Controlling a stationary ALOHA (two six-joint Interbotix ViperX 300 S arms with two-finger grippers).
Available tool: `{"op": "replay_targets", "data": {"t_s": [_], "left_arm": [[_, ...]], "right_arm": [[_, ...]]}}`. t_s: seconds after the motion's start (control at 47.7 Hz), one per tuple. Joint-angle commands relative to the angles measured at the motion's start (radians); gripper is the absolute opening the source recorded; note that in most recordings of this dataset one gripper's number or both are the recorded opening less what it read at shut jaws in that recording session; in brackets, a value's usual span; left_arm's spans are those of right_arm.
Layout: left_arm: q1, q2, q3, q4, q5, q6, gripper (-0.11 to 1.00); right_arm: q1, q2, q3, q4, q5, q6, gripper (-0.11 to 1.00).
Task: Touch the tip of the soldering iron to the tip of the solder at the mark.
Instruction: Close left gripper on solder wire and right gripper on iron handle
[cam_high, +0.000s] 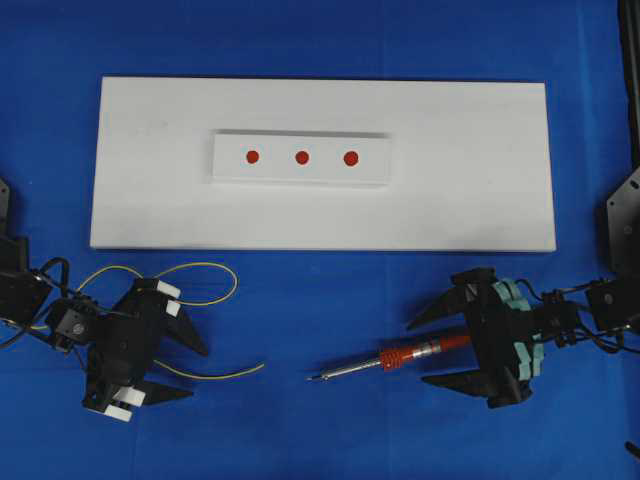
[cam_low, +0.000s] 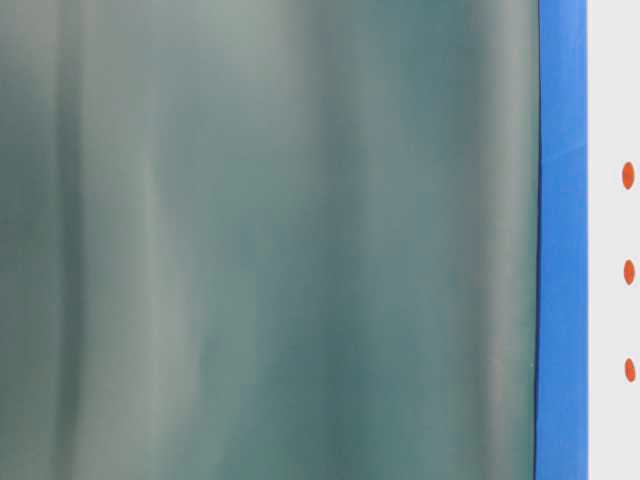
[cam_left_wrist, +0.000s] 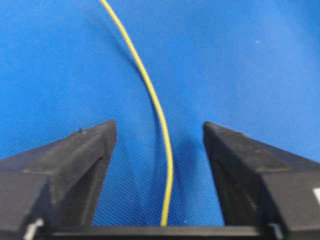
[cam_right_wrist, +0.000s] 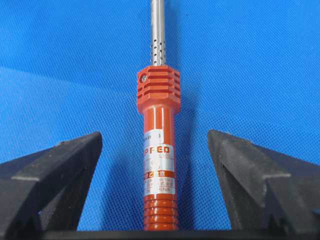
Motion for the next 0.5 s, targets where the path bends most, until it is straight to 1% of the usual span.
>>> {"op": "replay_targets", "data": {"t_s": [0.0,0.147,0.251,0.377,0.398,0.44,0.482], "left_arm": [[-0.005,-0.009,-0.002,-0.002,0.018,-0.002,0.60],[-0.012,-0.008,0.000,0.002,0.058,0.000,0.46],[-0.020,-0.008,-0.002,0.002,0.075,0.000,0.34],[-0.023,-0.009,-0.003,0.002,0.077,0.000,0.11],[-0.023,-0.009,-0.005,0.002,0.077,0.000,0.08],[-0.023,-0.009,-0.006,0.002,0.077,0.000,0.03],[-0.023,-0.009,-0.006,0.002,0.077,0.000,0.03]], "right_arm": [[0.003,0.000,-0.015,0.000,-0.011,-0.003,0.75],[0.003,0.026,-0.037,-0.008,-0.008,-0.017,0.58],[0.003,0.032,-0.034,-0.017,-0.011,-0.025,0.35],[-0.002,0.032,-0.035,-0.021,-0.014,-0.032,0.10],[-0.002,0.032,-0.037,-0.021,-0.014,-0.032,0.07],[-0.005,0.032,-0.037,-0.021,-0.014,-0.032,0.06],[-0.008,0.032,-0.037,-0.023,-0.014,-0.032,0.06]]}}
